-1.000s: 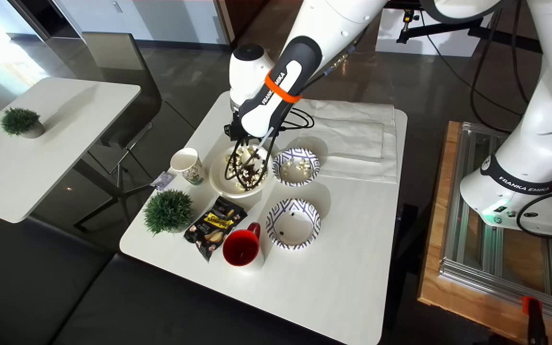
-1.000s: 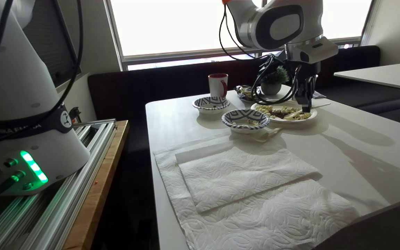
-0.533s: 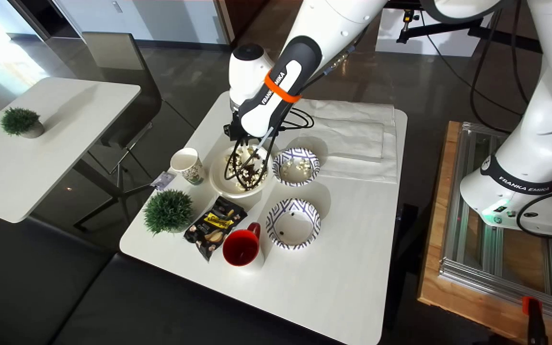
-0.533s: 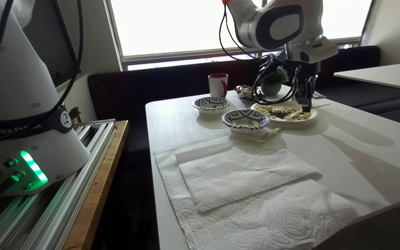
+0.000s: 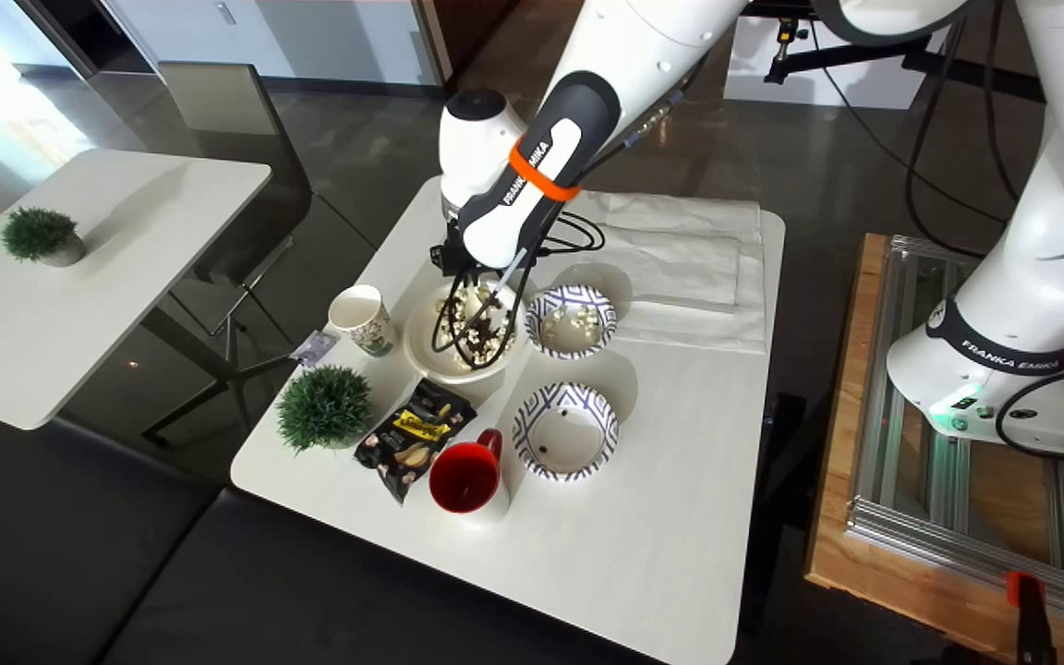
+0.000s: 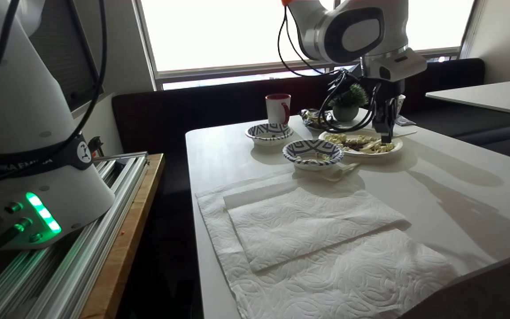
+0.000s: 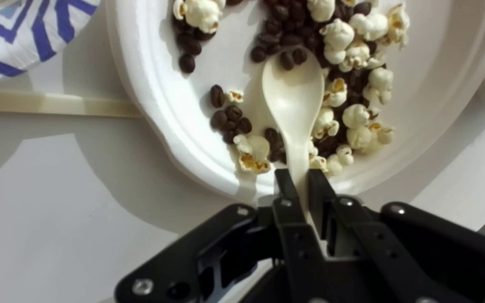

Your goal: Use the spoon to move some of the white bowl's objects to the empty plate

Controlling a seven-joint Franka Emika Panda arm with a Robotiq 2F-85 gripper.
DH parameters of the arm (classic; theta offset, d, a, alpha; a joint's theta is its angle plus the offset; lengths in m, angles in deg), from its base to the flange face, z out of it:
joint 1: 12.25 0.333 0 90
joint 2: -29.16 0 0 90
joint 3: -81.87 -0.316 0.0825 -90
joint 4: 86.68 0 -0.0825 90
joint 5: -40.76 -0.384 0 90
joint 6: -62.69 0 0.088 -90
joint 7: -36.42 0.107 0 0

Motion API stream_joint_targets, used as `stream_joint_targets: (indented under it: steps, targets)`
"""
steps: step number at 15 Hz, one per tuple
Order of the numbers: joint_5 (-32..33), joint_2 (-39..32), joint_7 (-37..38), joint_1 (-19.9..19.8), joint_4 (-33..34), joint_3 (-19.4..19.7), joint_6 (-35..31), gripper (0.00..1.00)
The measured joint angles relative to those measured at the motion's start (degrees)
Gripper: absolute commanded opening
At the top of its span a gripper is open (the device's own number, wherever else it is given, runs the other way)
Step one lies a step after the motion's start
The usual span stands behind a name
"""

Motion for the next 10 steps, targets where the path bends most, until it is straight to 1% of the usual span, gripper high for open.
stream_joint_targets:
  steps: [10]
  targets:
    - [-0.1,0.1,-0.4,-2.4,0.2,-3.2,1.0,0.03]
